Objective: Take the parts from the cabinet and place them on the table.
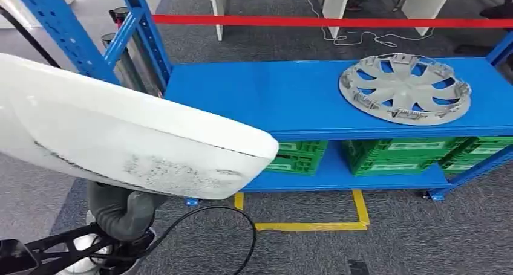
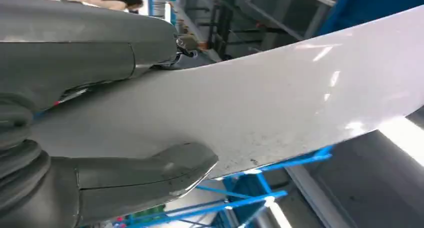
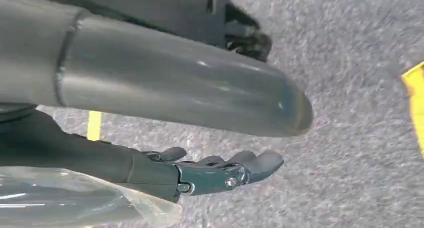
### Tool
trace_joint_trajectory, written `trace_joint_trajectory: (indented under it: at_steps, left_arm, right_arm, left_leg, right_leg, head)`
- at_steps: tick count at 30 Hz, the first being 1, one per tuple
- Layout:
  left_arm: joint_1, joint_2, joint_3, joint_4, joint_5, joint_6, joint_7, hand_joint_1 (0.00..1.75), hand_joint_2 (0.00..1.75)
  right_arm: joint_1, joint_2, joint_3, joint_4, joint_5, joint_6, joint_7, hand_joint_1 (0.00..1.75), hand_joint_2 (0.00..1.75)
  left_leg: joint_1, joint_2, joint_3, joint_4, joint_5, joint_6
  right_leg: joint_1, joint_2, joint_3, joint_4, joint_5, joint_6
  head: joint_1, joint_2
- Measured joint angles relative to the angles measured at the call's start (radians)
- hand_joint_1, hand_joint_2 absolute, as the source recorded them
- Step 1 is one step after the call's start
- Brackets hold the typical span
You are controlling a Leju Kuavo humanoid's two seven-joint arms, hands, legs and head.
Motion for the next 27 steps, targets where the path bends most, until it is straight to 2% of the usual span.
trace_joint_trajectory:
  at_steps: [1, 2, 3, 5, 6, 7, 8, 9, 10, 11, 12, 13, 14, 15, 16, 17, 18, 20, 21, 22, 23, 24, 25, 26, 27]
  left_arm:
    - [0.0, 0.002, 0.0, 0.0, 0.005, -0.003, 0.0, 1.75, 1.75]
    - [-0.004, 0.003, 0.0, 0.0, 0.008, -0.01, 0.0, 1.75, 1.75]
    - [-0.007, 0.005, 0.0, 0.0, 0.007, -0.015, 0.0, 1.75, 1.75]
    - [-0.007, 0.006, -0.002, 0.0, 0.004, -0.023, 0.0, 1.75, 1.75]
    - [-0.007, 0.006, -0.003, 0.0, -0.001, -0.024, 0.0, 1.75, 1.75]
    - [-0.007, 0.008, -0.005, 0.001, -0.004, -0.024, 0.0, 1.75, 1.75]
    - [-0.008, 0.01, -0.006, 0.001, -0.005, -0.024, 0.0, 1.75, 1.75]
    - [-0.009, 0.012, -0.008, 0.001, -0.008, -0.023, 0.0, 1.75, 1.75]
    - [-0.01, 0.013, -0.01, 0.001, -0.011, -0.023, 0.0, 1.75, 1.75]
    - [-0.011, 0.014, -0.012, 0.001, -0.011, -0.022, 0.0, 1.75, 1.75]
    - [-0.011, 0.013, -0.014, 0.001, -0.012, -0.022, 0.0, 1.75, 1.75]
    - [-0.013, 0.014, -0.014, 0.001, -0.012, -0.021, 0.0, 1.75, 1.75]
    - [-0.015, 0.014, -0.015, 0.001, -0.012, -0.018, 0.0, 1.75, 1.75]
    - [-0.016, 0.015, -0.017, 0.001, -0.012, -0.015, 0.0, 1.75, 1.75]
    - [-0.016, 0.015, -0.019, 0.001, -0.011, -0.015, 0.0, 1.75, 1.75]
    - [-0.015, 0.016, -0.02, 0.001, -0.008, -0.014, 0.0, 1.75, 1.75]
    - [-0.016, 0.016, -0.02, 0.001, -0.006, -0.012, 0.0, 1.75, 1.75]
    - [-0.015, 0.018, -0.021, 0.002, -0.004, -0.011, 0.0, 1.75, 1.75]
    - [-0.015, 0.019, -0.021, 0.003, -0.004, -0.009, 0.0, 1.75, 1.75]
    - [-0.015, 0.02, -0.021, 0.004, -0.004, -0.008, 0.0, 1.75, 1.75]
    - [-0.015, 0.021, -0.021, 0.006, -0.004, -0.008, 0.0, 1.75, 1.75]
    - [-0.015, 0.021, -0.021, 0.008, -0.004, -0.008, 0.0, 1.75, 1.75]
    - [-0.015, 0.021, -0.021, 0.008, -0.004, -0.008, 0.0, 1.75, 1.75]
    - [-0.016, 0.021, -0.021, 0.008, -0.004, -0.008, 0.0, 1.75, 1.75]
    - [-0.017, 0.021, -0.021, 0.008, -0.004, -0.008, 0.0, 1.75, 1.75]
  right_arm:
    - [0.002, 0.0, -0.006, 0.001, -0.009, 0.009, 0.001, 0.0, 0.0]
    - [0.001, 0.0, -0.01, 0.001, -0.013, 0.013, 0.005, 0.0, 0.0]
    - [0.002, 0.0, -0.014, 0.001, -0.014, 0.015, 0.012, 0.0, 0.0]
    - [0.002, 0.0, -0.019, 0.001, -0.016, 0.015, 0.022, 0.0, 0.0]
    - [0.001, 0.0, -0.023, 0.001, -0.016, 0.015, 0.026, 0.0, 0.0]
    - [0.001, 0.0, -0.025, 0.001, -0.017, 0.015, 0.027, 0.0, 0.0]
    - [0.002, 0.0, -0.028, 0.001, -0.017, 0.015, 0.027, 0.0, 0.0]
    - [0.002, 0.0, -0.031, 0.001, -0.017, 0.015, 0.029, 0.0, 0.0]
    - [0.001, 0.0, -0.032, 0.001, -0.017, 0.015, 0.029, 0.0, 0.0]
    - [-0.001, 0.0, -0.033, 0.001, -0.017, 0.015, 0.03, 0.0, 0.0]
    - [-0.005, 0.0, -0.034, 0.001, -0.017, 0.015, 0.03, 0.0, 0.0]
    - [-0.009, 0.0, -0.035, 0.001, -0.017, 0.015, 0.03, 0.0, 0.0]
    - [-0.009, 0.0, -0.036, 0.001, -0.018, 0.015, 0.031, 0.0, 0.0]
    - [-0.008, 0.0, -0.038, 0.001, -0.022, 0.015, 0.035, 0.0, 0.0]
    - [-0.004, 0.0, -0.04, 0.001, -0.025, 0.015, 0.038, 0.0, 0.0]
    - [-0.004, 0.0, -0.043, 0.001, -0.033, 0.015, 0.039, 0.0, 0.0]
    - [-0.003, 0.0, -0.048, 0.001, -0.038, 0.015, 0.039, 0.0, 0.0]
    - [-0.004, 0.0, -0.058, 0.001, -0.045, 0.018, 0.039, 0.0, 0.0]
    - [-0.003, -0.001, -0.06, 0.001, -0.047, 0.018, 0.039, 0.0, 0.0]
    - [-0.003, -0.002, -0.064, 0.001, -0.047, 0.018, 0.039, 0.0, 0.0]
    - [-0.002, -0.002, -0.065, 0.001, -0.048, 0.018, 0.039, 0.0, 0.0]
    - [-0.002, -0.002, -0.067, 0.001, -0.049, 0.019, 0.04, 0.0, 0.0]
    - [-0.002, -0.002, -0.068, 0.001, -0.049, 0.019, 0.04, 0.0, 0.0]
    - [-0.003, -0.002, -0.071, 0.001, -0.049, 0.019, 0.04, 0.0, 0.0]
    - [-0.002, -0.001, -0.072, 0.001, -0.049, 0.02, 0.04, 0.0, 0.0]
  left_leg:
    - [0.006, 0.002, -0.008, -0.009, 0.016, 0.009]
    - [0.009, 0.009, -0.02, -0.013, 0.029, 0.016]
    - [0.009, 0.008, -0.035, -0.013, 0.039, 0.025]
    - [0.006, 0.008, -0.066, -0.012, 0.065, 0.029]
    - [0.004, 0.009, -0.084, -0.01, 0.078, 0.029]
    - [0.003, 0.009, -0.102, -0.009, 0.091, 0.027]
    - [0.003, 0.009, -0.12, -0.006, 0.103, 0.026]
    - [0.003, 0.01, -0.136, -0.002, 0.113, 0.024]
    - [0.003, 0.01, -0.153, 0.004, 0.122, 0.021]
    - [0.003, 0.009, -0.162, 0.01, 0.131, 0.017]
    - [-0.003, 0.008, -0.172, 0.018, 0.136, 0.011]
    - [-0.003, 0.01, -0.178, 0.023, 0.14, 0.007]
    - [-0.001, 0.011, -0.18, 0.023, 0.15, 0.0]
    - [0.001, 0.011, -0.18, 0.019, 0.158, -0.006]
    - [0.003, 0.013, -0.181, 0.019, 0.164, -0.013]
    - [0.006, 0.01, -0.187, 0.027, 0.144, -0.021]
    - [0.007, 0.009, -0.196, 0.057, 0.095, -0.026]
    - [0.011, 0.009, -0.233, 0.204, -0.016, -0.036]
    - [0.012, 0.009, -0.251, 0.282, -0.047, -0.038]
    - [0.012, 0.009, -0.257, 0.326, -0.054, -0.038]
    - [0.013, 0.008, -0.241, 0.322, -0.04, -0.037]
    - [0.013, 0.006, -0.204, 0.271, -0.008, -0.033]
    - [0.012, -0.003, -0.147, 0.181, 0.033, -0.026]
    - [0.012, -0.021, -0.091, 0.085, 0.068, -0.018]
    - [0.015, -0.063, -0.058, 0.032, 0.047, -0.005]
  right_leg:
    - [0.002, 0.002, -0.005, -0.001, 0.003, 0.007]
    - [-0.001, 0.005, -0.014, 0.013, -0.03, 0.009]
    - [-0.001, 0.006, -0.034, 0.053, -0.09, 0.011]
    - [-0.001, 0.007, -0.074, 0.205, -0.208, 0.014]
    - [0.0, 0.007, -0.087, 0.272, -0.232, 0.015]
    - [0.0, 0.007, -0.084, 0.313, -0.22, 0.016]
    - [0.0, 0.007, -0.063, 0.311, -0.182, 0.015]
    - [0.0, 0.006, -0.026, 0.275, -0.139, 0.013]
    - [0.0, 0.007, 0.032, 0.203, -0.107, 0.011]
    - [-0.001, 0.006, 0.104, 0.107, -0.108, 0.01]
    - [0.003, 0.006, 0.177, 0.011, -0.143, 0.009]
    - [0.003, 0.008, 0.199, -0.045, -0.171, 0.001]
    - [0.005, 0.01, 0.182, -0.04, -0.17, -0.007]
    - [0.009, 0.009, 0.179, -0.038, -0.167, -0.015]
    - [0.006, 0.009, 0.174, -0.039, -0.158, -0.025]
    - [0.004, 0.008, 0.168, -0.04, -0.148, -0.033]
    - [0.004, 0.009, 0.161, -0.04, -0.14, -0.04]
    - [0.004, 0.015, 0.144, -0.039, -0.123, -0.045]
    - [0.005, 0.021, 0.144, -0.037, -0.115, -0.045]
    - [0.005, 0.026, 0.133, -0.035, -0.108, -0.044]
    - [0.006, 0.035, 0.124, -0.032, -0.101, -0.042]
    - [0.006, 0.045, 0.116, -0.029, -0.097, -0.039]
    - [0.007, 0.057, 0.111, -0.026, -0.094, -0.038]
    - [0.008, 0.067, 0.109, -0.021, -0.094, -0.037]
    - [0.004, 0.075, 0.103, -0.02, -0.092, -0.035]
  head:
    - [0.0, 0.0]
    - [0.001, 0.0]
    - [0.005, 0.0]
    - [0.005, 0.0]
    - [0.006, 0.0]
    - [0.005, 0.0]
    - [0.005, 0.0]
    - [0.006, 0.0]
    - [0.006, 0.0]
    - [0.006, 0.0]
    - [0.006, 0.0]
    - [0.005, 0.0]
    - [0.005, 0.0]
    - [0.006, 0.0]
    - [0.006, 0.0]
    - [0.006, 0.0]
    - [0.001, 0.0]
    - [0.0, 0.0]
    - [0.0, 0.0]
    - [-0.001, 0.0]
    - [0.0, 0.0]
    - [0.0, 0.0]
    - [-0.001, 0.0]
    - [0.0, 0.0]
    - [0.002, 0.0]
